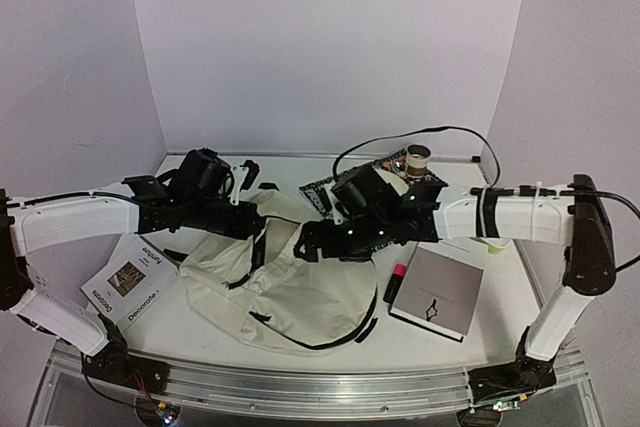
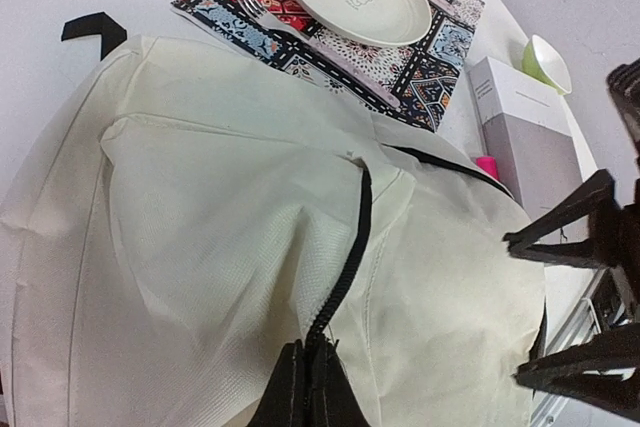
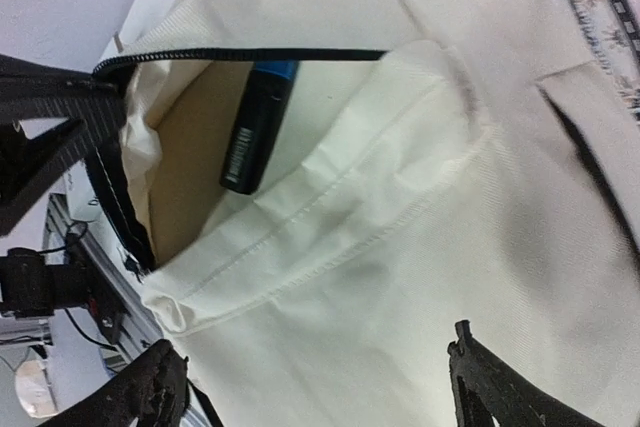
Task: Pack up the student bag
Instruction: Move the book to the center of the board.
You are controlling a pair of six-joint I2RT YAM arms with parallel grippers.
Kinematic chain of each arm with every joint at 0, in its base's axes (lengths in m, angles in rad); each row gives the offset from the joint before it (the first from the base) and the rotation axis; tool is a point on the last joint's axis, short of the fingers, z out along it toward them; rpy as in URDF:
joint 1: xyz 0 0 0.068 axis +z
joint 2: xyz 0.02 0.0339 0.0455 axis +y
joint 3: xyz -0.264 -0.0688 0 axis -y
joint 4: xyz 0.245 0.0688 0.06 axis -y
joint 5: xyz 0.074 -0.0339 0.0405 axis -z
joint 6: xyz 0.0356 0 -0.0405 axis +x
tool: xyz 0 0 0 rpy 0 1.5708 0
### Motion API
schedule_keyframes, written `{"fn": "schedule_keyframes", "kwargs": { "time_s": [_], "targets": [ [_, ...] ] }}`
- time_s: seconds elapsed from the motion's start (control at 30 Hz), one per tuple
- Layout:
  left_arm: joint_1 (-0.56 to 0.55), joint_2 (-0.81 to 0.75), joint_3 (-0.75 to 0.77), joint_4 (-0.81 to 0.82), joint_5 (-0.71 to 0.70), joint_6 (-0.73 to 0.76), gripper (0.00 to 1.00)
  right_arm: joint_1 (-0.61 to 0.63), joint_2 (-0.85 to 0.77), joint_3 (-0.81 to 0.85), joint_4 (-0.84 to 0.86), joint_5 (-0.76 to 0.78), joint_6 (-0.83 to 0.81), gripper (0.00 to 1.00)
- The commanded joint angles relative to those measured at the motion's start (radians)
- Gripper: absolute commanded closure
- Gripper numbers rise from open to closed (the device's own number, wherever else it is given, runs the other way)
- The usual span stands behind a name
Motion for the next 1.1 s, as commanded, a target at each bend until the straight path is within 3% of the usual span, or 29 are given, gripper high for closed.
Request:
{"fn": "schedule_keyframes", "kwargs": {
  "time_s": [0.0, 0.2, 0.67, 1.07],
  "targets": [
    [0.005, -0.037, 0.004, 0.017, -0.094, 0.013, 1.00, -0.027, -0.085, 0.002, -0.308, 0.189, -0.038, 0.07],
    [0.005, -0.066, 0.005, -0.009, -0.147, 0.019, 1.00, -0.107, -0.068, -0.029, -0.399, 0.182, 0.030, 0.07],
    [0.005, -0.090, 0.007, -0.048, -0.178, 0.028, 1.00, -0.195, 0.019, -0.154, -0.354, 0.240, 0.137, 0.09],
    [0.005, -0.084, 0.005, -0.053, -0.180, 0.032, 1.00, -0.239, -0.015, -0.284, -0.329, 0.210, 0.171, 0.11]
  ]
}}
